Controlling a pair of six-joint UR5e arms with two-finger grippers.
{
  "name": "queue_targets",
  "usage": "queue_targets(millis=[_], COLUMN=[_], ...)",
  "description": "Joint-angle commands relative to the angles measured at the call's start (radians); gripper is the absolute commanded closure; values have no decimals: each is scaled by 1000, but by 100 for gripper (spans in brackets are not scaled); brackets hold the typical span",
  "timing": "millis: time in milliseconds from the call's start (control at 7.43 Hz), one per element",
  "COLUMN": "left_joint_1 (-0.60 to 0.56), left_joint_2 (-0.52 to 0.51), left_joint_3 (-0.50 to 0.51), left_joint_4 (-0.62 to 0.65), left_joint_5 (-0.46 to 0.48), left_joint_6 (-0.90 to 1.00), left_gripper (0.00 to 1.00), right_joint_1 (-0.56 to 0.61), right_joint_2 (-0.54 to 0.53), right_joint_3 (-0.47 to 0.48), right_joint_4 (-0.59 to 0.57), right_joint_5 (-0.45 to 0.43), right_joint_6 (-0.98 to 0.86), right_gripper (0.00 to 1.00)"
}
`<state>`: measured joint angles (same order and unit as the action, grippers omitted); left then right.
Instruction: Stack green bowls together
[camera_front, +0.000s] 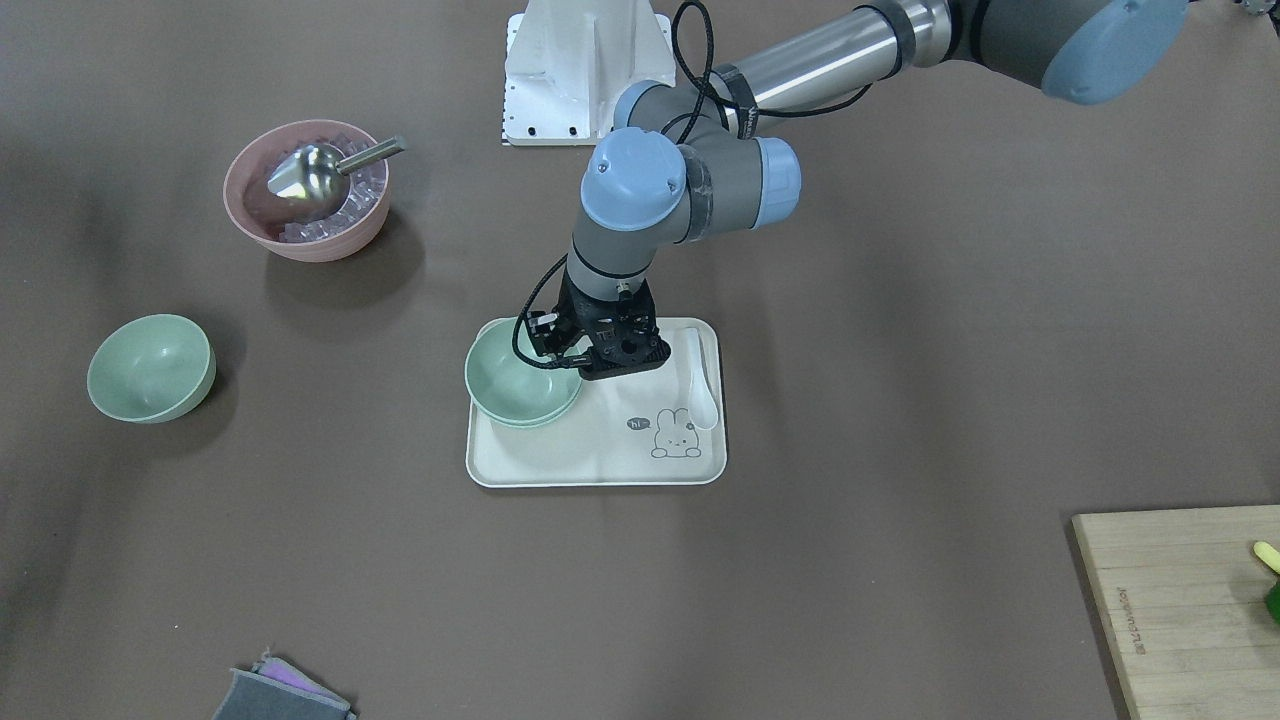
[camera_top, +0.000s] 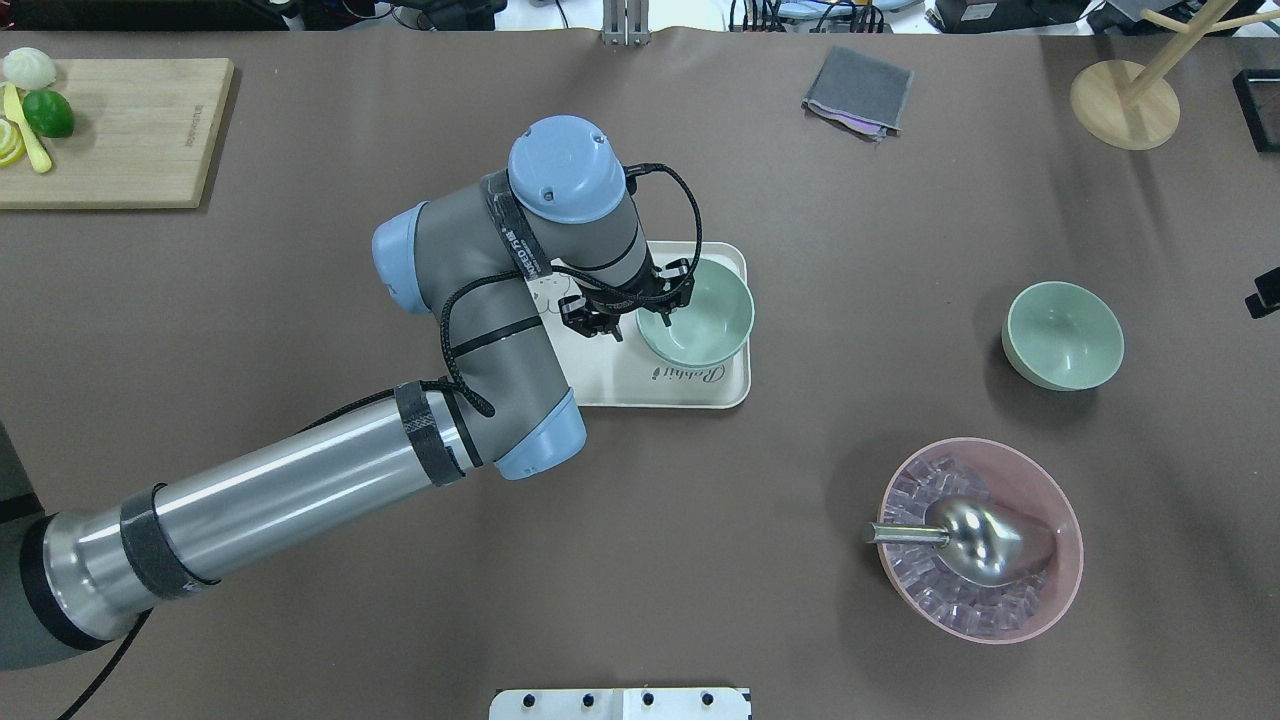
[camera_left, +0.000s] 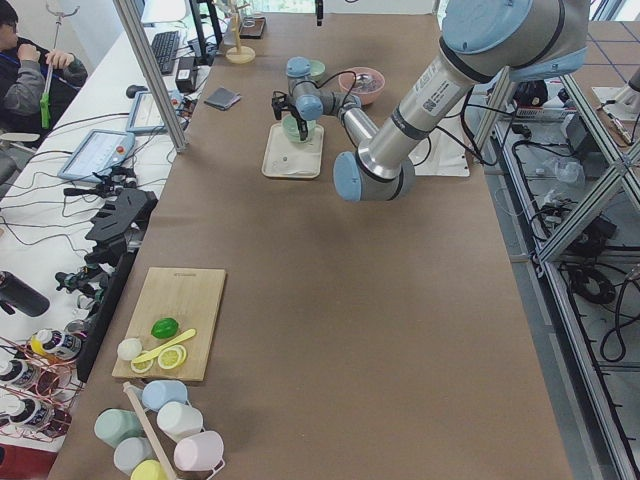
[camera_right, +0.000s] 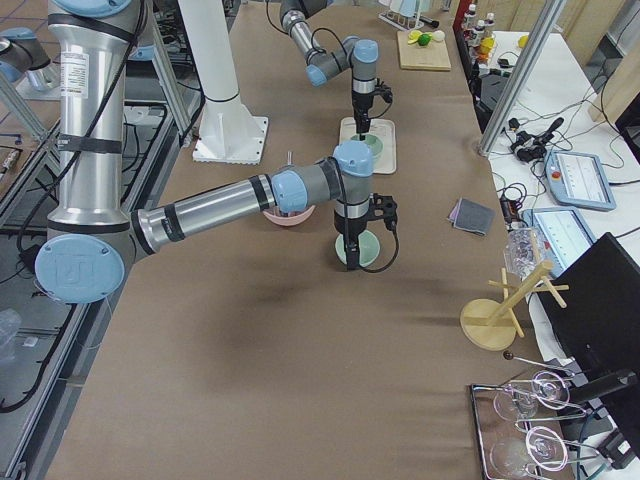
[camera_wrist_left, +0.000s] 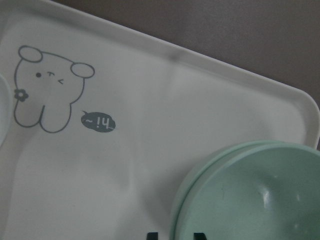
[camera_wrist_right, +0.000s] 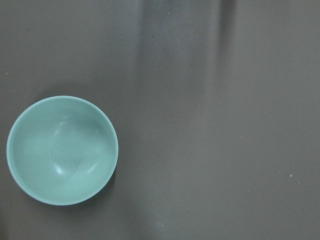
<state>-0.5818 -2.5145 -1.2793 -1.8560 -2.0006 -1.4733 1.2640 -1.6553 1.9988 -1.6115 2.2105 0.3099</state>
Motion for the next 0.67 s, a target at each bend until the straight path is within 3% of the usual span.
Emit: queue_targets(millis=[0,135,269,538], left_joint_1=[-28,-65,-96,-160], left_joint_2=[-1,12,92,369], left_joint_3=[-44,-73,-151,-446], left_joint_4=[-5,4,12,103], left_joint_5=[-18,-92,-143,-148], left_joint_6=[30,33,89,288], left_gripper=[2,2,2,2], right_joint_1=[0,0,0,-12], right_joint_2=[0,0,5,23], right_joint_3=[-2,-11,-23,-46], right_joint_4=[-1,1,1,1], right_joint_5=[0,0,0,0], right_joint_6=[0,0,0,14], right_gripper=[0,0,0,0])
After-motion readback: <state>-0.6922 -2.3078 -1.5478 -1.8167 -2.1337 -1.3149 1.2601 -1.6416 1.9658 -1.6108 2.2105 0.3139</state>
